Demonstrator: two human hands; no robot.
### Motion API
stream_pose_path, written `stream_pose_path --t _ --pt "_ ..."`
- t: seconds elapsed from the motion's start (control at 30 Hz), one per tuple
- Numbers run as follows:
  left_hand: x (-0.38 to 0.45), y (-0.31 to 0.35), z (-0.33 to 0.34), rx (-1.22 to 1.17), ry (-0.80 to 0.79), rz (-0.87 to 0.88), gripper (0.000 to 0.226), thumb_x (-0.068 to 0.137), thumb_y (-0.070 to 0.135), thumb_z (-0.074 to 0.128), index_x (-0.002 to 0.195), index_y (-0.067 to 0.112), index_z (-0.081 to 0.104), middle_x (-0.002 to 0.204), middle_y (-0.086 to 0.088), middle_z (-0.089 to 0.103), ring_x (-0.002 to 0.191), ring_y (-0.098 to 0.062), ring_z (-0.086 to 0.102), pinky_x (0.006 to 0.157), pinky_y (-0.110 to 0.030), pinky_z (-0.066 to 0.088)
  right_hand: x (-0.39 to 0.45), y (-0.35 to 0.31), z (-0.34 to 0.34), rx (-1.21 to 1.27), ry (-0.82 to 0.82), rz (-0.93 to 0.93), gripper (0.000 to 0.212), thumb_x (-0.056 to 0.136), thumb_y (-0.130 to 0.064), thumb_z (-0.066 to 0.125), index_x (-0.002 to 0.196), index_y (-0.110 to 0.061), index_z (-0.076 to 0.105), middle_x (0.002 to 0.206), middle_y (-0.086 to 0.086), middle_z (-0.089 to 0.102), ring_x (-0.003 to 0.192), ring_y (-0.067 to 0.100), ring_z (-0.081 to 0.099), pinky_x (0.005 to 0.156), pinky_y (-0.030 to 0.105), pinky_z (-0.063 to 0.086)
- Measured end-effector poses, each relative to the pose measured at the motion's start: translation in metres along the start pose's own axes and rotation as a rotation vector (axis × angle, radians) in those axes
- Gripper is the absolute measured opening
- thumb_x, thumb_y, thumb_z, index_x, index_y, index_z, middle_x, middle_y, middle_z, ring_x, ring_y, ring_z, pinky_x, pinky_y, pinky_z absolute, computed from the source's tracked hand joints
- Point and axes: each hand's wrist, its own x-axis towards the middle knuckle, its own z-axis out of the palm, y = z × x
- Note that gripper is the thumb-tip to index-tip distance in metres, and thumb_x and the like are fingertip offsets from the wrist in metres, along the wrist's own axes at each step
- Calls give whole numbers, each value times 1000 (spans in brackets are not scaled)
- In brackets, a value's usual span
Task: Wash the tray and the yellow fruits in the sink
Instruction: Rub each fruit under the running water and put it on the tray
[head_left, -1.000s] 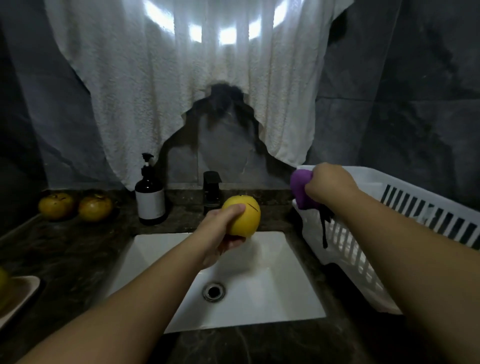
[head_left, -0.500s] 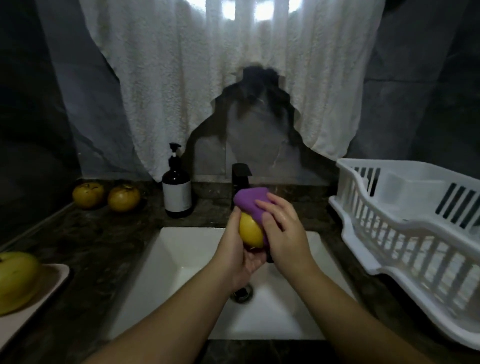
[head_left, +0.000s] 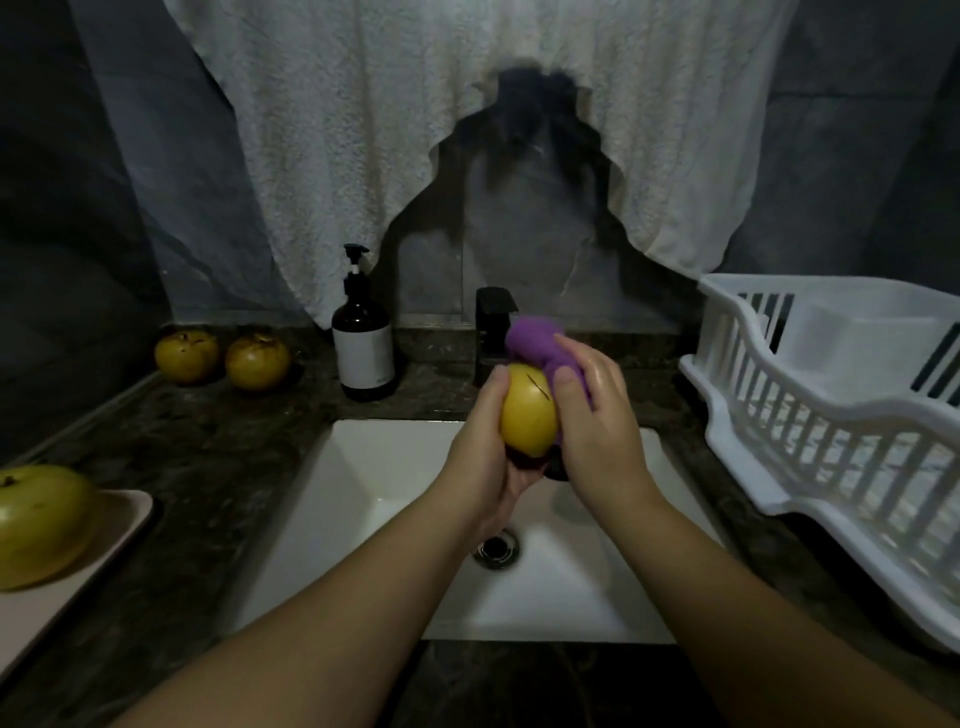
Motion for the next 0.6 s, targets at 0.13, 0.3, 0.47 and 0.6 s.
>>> stream_pose_path --t 0.13,0.3,0.47,0.6 --pt "2 2 0 -132 43 -31 80 87 70 55 143 13 56 129 -21 70 120 -36 69 107 -51 52 -2 -1 3 48 13 99 35 104 -47 44 137 -41 52 140 -12 49 121 -3 53 101 31 50" --pt "-2 3 -6 -95 -32 -111 75 97 73 39 141 15 60 128 -19 71 114 -32 72 82 -41 63 -7 1 1 -210 12 -110 41 101 -42 53 142 -37 54 136 -20 35 121 -23 35 95 -1 32" --pt "-7 -2 -3 20 -23 -39 80 79 58 68 147 19 54 133 -18 69 106 -29 74 65 -35 61 -4 5 1 -77 17 118 36 104 -44 49 141 -42 51 134 -14 38 114 -6 49 91 17 44" --pt "-2 -3 -5 8 10 -12 57 95 60 61 135 20 67 126 -11 74 114 -25 73 77 -34 61 -15 4 7 -222 -40 -82 40 97 -50 55 137 -48 51 126 -30 29 120 -18 37 94 13 41"
